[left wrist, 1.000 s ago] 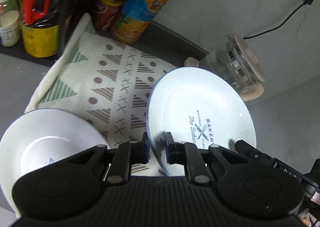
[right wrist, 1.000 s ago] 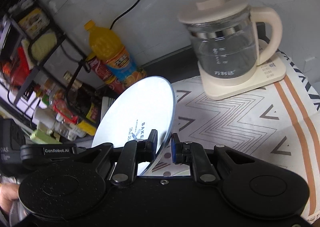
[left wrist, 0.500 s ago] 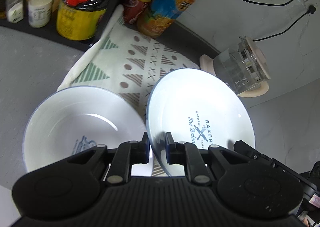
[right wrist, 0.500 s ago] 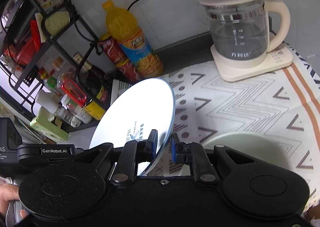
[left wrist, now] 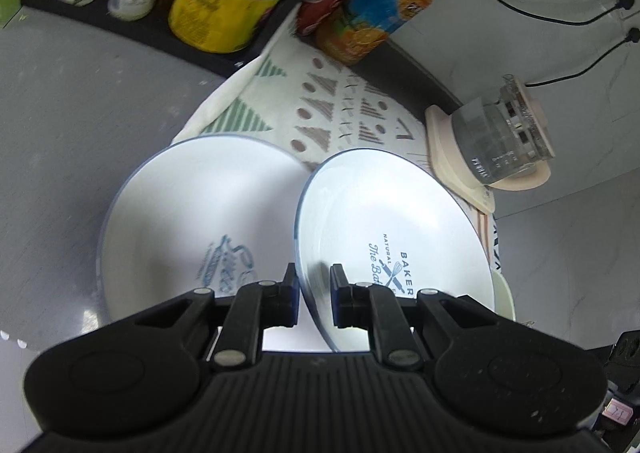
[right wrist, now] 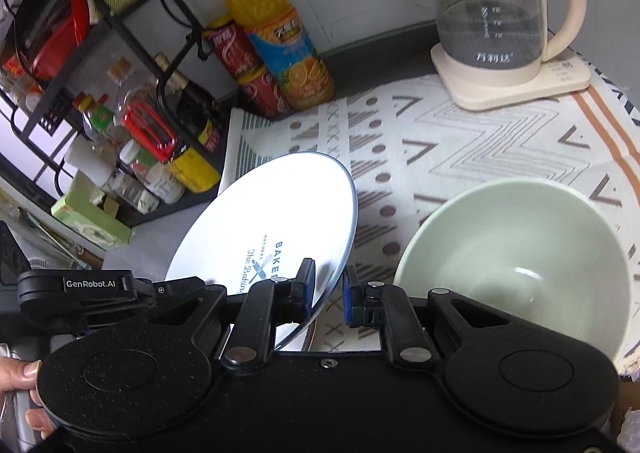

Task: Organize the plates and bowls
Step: 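Lower the 'BAKERY' plate onto the 'Sweet' plate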

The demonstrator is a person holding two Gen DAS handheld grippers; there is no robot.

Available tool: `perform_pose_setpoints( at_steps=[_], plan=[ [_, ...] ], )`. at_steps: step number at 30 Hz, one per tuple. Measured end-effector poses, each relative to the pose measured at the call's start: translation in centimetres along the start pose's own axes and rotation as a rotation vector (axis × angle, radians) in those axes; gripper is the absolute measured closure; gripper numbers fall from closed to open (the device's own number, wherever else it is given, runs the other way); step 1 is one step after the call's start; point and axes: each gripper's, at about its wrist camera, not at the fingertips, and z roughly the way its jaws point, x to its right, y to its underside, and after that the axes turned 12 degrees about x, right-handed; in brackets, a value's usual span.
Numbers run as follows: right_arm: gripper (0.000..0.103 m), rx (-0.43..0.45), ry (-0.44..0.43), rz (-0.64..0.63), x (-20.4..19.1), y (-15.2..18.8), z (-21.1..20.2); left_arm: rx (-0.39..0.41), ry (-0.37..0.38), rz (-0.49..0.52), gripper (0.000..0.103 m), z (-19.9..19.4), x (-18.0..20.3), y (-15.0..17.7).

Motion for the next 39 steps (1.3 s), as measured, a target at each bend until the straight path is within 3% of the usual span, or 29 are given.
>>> perform_pose_setpoints(
  at_steps=[18,39],
  plan=[
    [0.089,-0.090,0.052,-0.093,-3.9,3.1,2.4,-0.059,-0.060,-0.043,0.090,0.9,-5.0,1.2],
    [0.089,-0.156,0.087,-0.151,-5.4,4.7,4.7,-0.050,-0.105,-0.063,0.090,1.5,-6.8,1.6]
  ],
)
